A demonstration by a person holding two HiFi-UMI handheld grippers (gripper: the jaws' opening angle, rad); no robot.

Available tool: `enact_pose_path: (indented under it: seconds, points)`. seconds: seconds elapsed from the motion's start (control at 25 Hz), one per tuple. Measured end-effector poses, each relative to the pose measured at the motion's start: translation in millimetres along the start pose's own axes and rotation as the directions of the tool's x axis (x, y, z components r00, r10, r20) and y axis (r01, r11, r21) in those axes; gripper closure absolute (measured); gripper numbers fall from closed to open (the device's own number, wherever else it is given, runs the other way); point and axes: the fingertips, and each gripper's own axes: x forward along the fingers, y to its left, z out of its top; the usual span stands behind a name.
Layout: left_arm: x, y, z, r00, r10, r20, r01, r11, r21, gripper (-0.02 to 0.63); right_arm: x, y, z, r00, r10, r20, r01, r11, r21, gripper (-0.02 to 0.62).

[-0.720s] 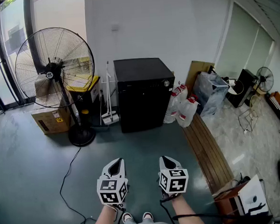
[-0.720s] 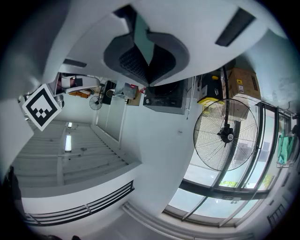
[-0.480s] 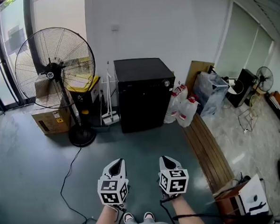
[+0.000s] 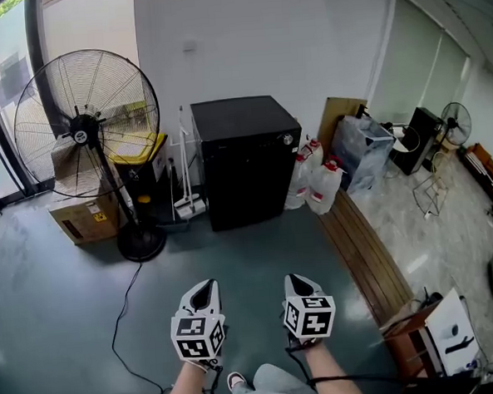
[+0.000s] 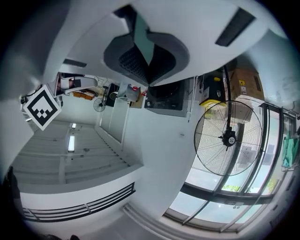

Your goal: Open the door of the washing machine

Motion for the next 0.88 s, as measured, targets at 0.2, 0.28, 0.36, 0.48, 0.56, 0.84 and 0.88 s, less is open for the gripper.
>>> enact_pose_path:
  seconds: [0.2,0.28,0.36,0.48,0.56,0.84,0.88]
  points:
    - [14,5,-7,1.000,-0.009,-0.027,0.008,1.000,-0.019,0.607,9,-7,-8,0.999,-0.009,-0.037,0.011,0.999,0.044,0.591]
    - [23,7,-8,0.999,-0.013,-0.034,0.013,1.000,-0.022,0.607,16,-11,-6,0.999,-0.019,-0.039,0.020,0.999,0.035,0.591]
    - [35,10,-7,0.999,-0.016,-0.035,0.015,1.000,-0.022,0.607,28,-15,-3,0.999,-0.023,-0.041,0.024,0.999,0.034,0.591]
    - [59,17,0,0.999,-0.011,-0.030,0.011,1.000,-0.019,0.607,50,-23,5,0.999,-0.011,-0.047,0.014,0.998,0.063,0.591]
    - [76,21,6,1.000,-0.004,-0.028,0.003,1.000,-0.016,0.607,68,-29,12,0.999,0.001,-0.051,0.003,0.997,0.079,0.591]
    - [151,35,41,1.000,0.019,-0.007,-0.019,1.000,-0.006,0.607,138,-61,57,0.999,0.018,-0.050,-0.014,0.998,0.064,0.591]
    - [162,36,45,1.000,0.023,-0.006,-0.023,1.000,-0.008,0.607,147,-66,62,0.998,0.021,-0.055,-0.018,0.998,0.064,0.591]
